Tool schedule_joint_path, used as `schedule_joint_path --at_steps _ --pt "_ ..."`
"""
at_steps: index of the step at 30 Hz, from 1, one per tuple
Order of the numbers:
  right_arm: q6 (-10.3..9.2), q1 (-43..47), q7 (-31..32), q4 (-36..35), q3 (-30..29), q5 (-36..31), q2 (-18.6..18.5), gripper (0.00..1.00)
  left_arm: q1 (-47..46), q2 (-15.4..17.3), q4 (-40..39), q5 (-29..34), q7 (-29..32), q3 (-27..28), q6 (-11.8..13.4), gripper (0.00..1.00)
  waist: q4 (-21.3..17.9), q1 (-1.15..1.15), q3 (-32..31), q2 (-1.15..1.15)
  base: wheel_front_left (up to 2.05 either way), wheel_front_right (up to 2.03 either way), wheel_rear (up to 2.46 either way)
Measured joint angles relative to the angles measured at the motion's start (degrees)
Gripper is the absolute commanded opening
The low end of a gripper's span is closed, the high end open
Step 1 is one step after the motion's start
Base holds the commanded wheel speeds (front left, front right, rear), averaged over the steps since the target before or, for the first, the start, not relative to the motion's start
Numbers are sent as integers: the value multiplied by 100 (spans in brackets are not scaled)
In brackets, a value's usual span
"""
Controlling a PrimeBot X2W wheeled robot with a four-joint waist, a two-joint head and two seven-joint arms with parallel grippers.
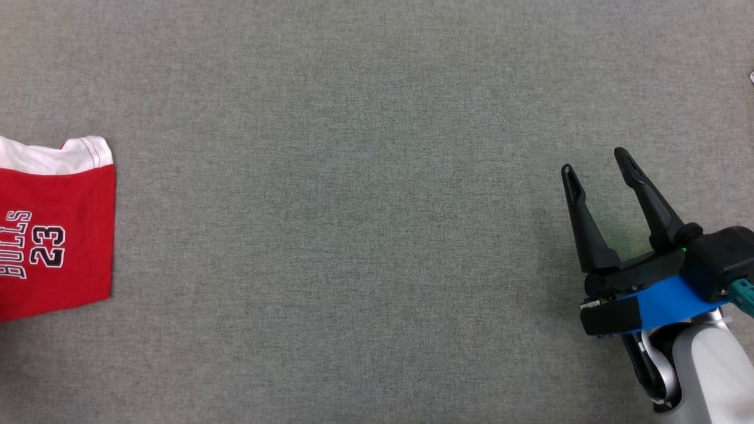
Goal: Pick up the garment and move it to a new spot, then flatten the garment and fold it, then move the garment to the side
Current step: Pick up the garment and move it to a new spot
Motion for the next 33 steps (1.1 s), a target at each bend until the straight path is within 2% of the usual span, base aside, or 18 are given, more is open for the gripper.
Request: schedule_joint_path --at_steps 3,4,6,9,15,19,25,30,33 --pt "0 57 -42 -13 -65 8 30 100 -68 -44 137 -238 348 109 69 100 -81 -1 42 0 0 0 0" --pt "0 94 -43 -7 -71 16 32 100 -101 -43 167 -314 487 131 91 97 -99 -1 39 0 0 0 0" --pt "0 115 -52 -1 -73 40 45 100 -116 -51 180 -409 714 141 110 0 -125 -2 25 0 0 0 0" --pt "0 117 -69 12 -65 41 81 100 -112 -34 124 -393 939 20 111 0 -125 -1 -39 0 0 0 0" --pt "0 117 -140 156 -20 101 126 100 13 -76 -219 -313 840 -137 -10 0 -17 -1 -409 0 0 0 0" --pt "0 215 -194 323 -34 162 207 100 -20 142 -697 -122 716 -224 -68 0 70 -2 -817 0 0 0 0" --pt "0 376 -291 527 -37 257 337 100 -194 397 -1742 32 777 -431 -227 0 77 -3 -1466 0 0 0 0" --pt "0 548 -338 646 -87 330 426 100 -397 530 -2781 349 1010 -806 -216 0 -95 -3 -1884 0 0 0 0" --pt "0 563 -326 665 -93 349 427 100 -634 488 -3314 432 1127 -1115 -263 0 -258 -3 -2047 0 0 0 0"
